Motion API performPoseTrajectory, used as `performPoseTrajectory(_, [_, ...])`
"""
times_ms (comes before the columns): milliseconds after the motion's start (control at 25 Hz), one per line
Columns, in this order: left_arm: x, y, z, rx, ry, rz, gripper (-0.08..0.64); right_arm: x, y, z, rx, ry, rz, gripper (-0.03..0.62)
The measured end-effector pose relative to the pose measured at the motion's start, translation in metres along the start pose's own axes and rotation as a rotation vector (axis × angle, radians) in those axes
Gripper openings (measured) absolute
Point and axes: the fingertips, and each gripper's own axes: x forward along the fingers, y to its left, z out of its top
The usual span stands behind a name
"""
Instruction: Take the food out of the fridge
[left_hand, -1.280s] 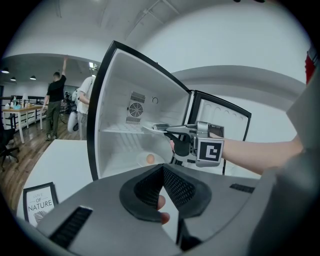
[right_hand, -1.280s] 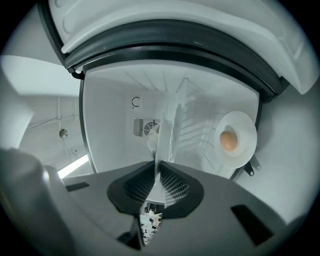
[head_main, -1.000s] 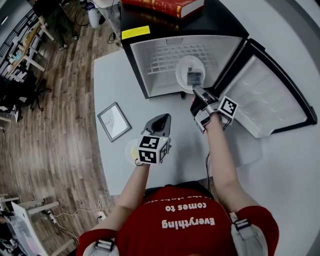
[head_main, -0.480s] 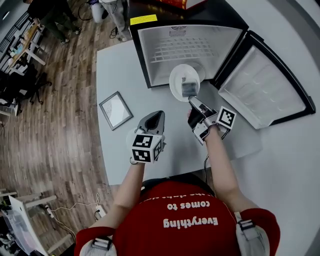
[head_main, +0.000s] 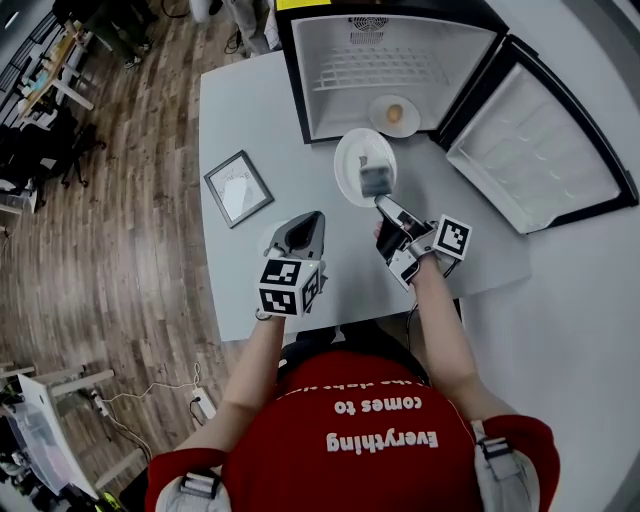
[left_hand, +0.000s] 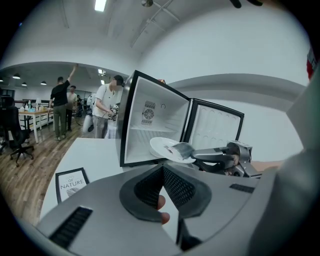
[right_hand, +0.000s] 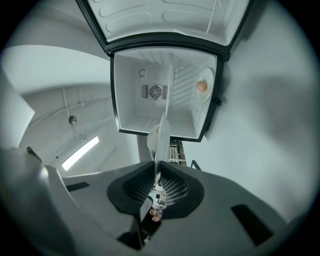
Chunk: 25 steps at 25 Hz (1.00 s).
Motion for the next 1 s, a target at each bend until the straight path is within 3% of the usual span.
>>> performPoseTrajectory(440, [-0.026,0.024,-0.037,-0.027,0.047,0.056,0.006,-0.013,-0.045,-0.056,0.072,0.107,0.019,0.041])
performPoseTrajectory(1000, [-0.039,0.045,-0.072,-0.040,0.122,0.096,0.006,-0.038,-0.153,-0.110,0.175,0.198,-0.215,0.041])
